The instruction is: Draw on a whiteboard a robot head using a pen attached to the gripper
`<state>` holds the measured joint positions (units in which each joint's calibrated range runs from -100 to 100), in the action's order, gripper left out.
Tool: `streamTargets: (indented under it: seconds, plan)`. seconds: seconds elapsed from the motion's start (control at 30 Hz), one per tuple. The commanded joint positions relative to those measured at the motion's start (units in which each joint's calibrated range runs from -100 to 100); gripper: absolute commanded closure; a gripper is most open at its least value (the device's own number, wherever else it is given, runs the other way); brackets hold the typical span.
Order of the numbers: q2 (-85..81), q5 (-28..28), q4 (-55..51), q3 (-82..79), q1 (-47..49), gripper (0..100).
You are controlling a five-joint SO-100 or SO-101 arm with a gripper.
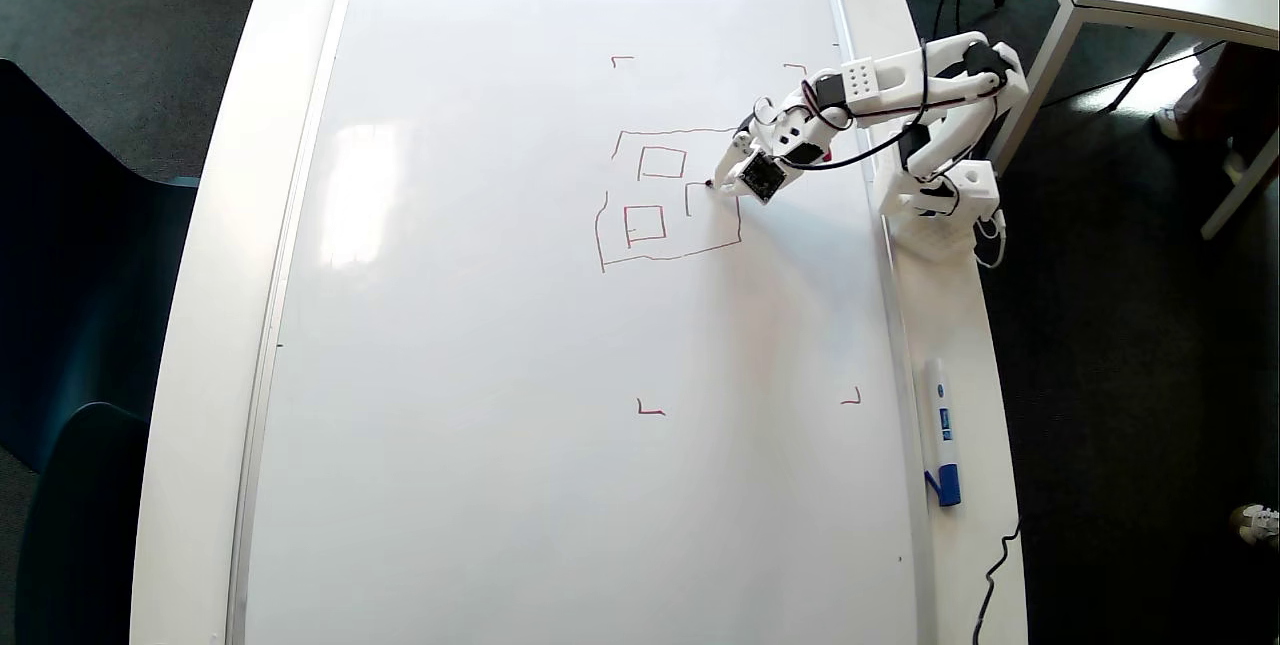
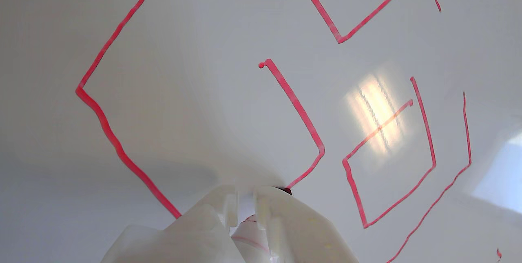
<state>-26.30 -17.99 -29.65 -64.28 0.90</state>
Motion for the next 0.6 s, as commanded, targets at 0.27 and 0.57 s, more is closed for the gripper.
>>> streamTargets:
  seconds: [0.27, 0.57]
  plan:
    - [-3.76, 0.24, -2.76, -1.04, 1.64, 99]
    - [-3.01, 0.08, -2.15, -0.59, 4.66, 99]
